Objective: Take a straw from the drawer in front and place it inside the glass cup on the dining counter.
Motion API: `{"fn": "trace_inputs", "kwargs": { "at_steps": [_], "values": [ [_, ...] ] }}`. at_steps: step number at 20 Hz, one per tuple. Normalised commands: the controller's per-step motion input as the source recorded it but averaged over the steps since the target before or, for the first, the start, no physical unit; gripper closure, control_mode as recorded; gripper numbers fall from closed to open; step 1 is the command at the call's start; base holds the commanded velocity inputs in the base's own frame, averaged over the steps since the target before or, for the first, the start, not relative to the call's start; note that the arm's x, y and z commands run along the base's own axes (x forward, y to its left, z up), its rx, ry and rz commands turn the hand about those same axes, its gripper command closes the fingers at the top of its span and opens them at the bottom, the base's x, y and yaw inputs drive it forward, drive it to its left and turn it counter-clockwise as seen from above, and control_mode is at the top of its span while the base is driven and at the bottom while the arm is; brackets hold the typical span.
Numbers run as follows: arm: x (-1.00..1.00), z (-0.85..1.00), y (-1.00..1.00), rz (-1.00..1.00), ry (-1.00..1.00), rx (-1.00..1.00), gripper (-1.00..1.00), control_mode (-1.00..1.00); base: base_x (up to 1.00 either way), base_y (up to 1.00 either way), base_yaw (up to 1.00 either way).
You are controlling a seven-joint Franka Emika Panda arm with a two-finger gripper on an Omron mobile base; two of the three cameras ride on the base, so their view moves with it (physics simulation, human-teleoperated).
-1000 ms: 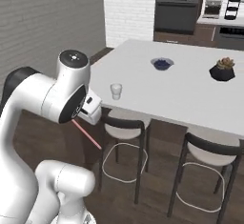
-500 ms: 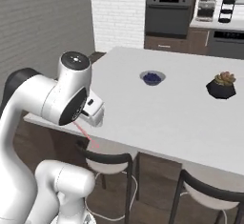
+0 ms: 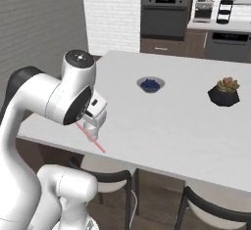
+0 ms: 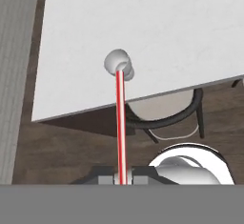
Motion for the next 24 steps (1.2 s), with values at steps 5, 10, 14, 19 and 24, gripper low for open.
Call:
{"fn": "trace_inputs", "kwargs": {
  "at_steps": [5, 10, 14, 19, 24],
  "values": [
    [0.1, 0.36, 0.27, -0.03, 0.0, 0.04, 1.0, -1.0, 0.25, 0.24, -0.05],
    [-0.12, 0.81, 0.07, 0.01, -0.07, 0.28, 1.0, -1.0, 0.0, 0.0, 0.0],
    [-0.26, 0.65, 0.0, 0.06, -0.13, 0.38, 1.0, -1.0, 0.0, 0.0, 0.0],
    [-0.03, 0.16, 0.0, 0.1, -0.04, 0.36, 1.0, -1.0, 0.0, 0.0, 0.0],
    [0.3, -0.02, 0.0, 0.11, 0.01, 0.29, 1.0, -1.0, 0.0, 0.0, 0.0]
  ]
}}
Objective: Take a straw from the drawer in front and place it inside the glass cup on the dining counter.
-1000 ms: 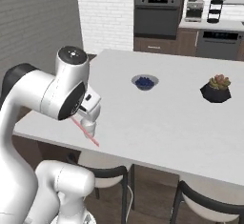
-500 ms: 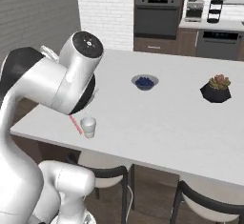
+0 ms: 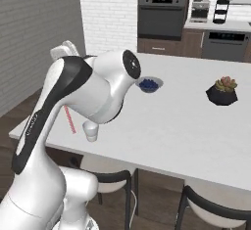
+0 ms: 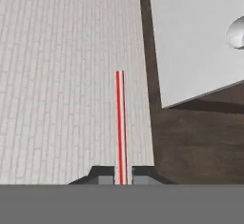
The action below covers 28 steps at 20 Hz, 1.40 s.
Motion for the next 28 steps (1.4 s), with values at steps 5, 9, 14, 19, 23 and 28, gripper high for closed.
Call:
{"fn": "trace_inputs", "kwargs": {
  "at_steps": [5, 9, 14, 19, 23, 28],
  "values": [
    [0.43, -0.18, 0.04, 0.14, 0.0, 0.17, 1.0, -1.0, 0.0, 0.0, 0.0],
    [0.52, -0.34, 0.22, 0.1, 0.05, 0.11, 1.0, -1.0, 0.0, 0.0, 0.0],
    [0.41, -0.2, 0.33, 0.05, 0.05, 0.06, 1.0, -1.0, 0.0, 0.0, 0.0],
    [0.35, -0.1, 0.37, 0.0, 0.07, 0.04, 1.0, -1.0, 0.0, 0.0, 0.0],
    [0.36, -0.24, 0.31, 0.0, 0.11, 0.01, 1.0, -1.0, 0.0, 0.0, 0.0],
    [0.47, -0.34, 0.07, 0.0, 0.09, 0.0, 1.0, -1.0, 0.0, 0.0, 0.0]
  ]
}}
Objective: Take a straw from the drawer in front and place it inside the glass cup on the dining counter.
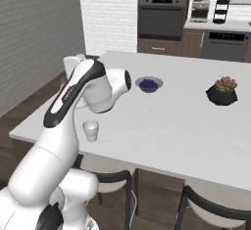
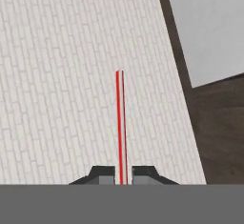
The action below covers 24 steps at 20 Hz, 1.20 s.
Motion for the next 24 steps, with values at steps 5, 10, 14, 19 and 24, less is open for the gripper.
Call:
{"fn": "trace_inputs", "kwargs": {
  "at_steps": [5, 10, 14, 19, 24],
  "values": [
    [0.54, -0.27, 0.0, 0.0, 0.03, 0.0, 1.0, -1.0, 0.0, 0.0, 0.0],
    [0.49, -0.15, 0.0, 0.0, 0.0, 0.0, 1.0, -1.0, 0.0, 0.0, 0.0],
    [0.33, -0.18, 0.0, 0.0, 0.0, 0.0, 1.0, -1.0, 0.0, 0.0, 0.0],
    [0.26, -0.24, -0.01, 0.0, 0.0, 0.0, 1.0, -1.0, 0.0, 0.0, 0.0],
    [0.09, -0.29, 0.0, 0.0, 0.0, 0.0, 1.0, -1.0, 0.0, 0.0, 0.0]
  ]
}}
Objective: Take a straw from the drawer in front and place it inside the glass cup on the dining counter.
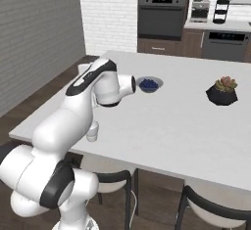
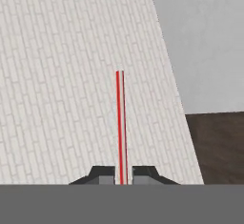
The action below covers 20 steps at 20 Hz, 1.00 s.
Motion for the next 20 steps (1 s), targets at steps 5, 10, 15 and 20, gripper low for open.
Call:
{"fn": "trace_inputs", "kwargs": {
  "at_steps": [5, 10, 15, 20],
  "values": [
    [0.16, -0.35, 0.0, 0.0, 0.0, 0.0, 1.0, -1.0, 0.0, 0.0, 0.0],
    [0.32, -0.26, 0.0, 0.0, 0.0, 0.0, 1.0, -1.0, 0.0, 0.0, 0.0],
    [0.4, -0.18, 0.0, 0.0, 0.0, 0.0, 1.0, -1.0, 0.0, 0.0, 0.0],
    [0.28, -0.23, 0.0, 0.0, 0.0, 0.0, 1.0, -1.0, 0.0, 0.0, 0.0]
  ]
}}
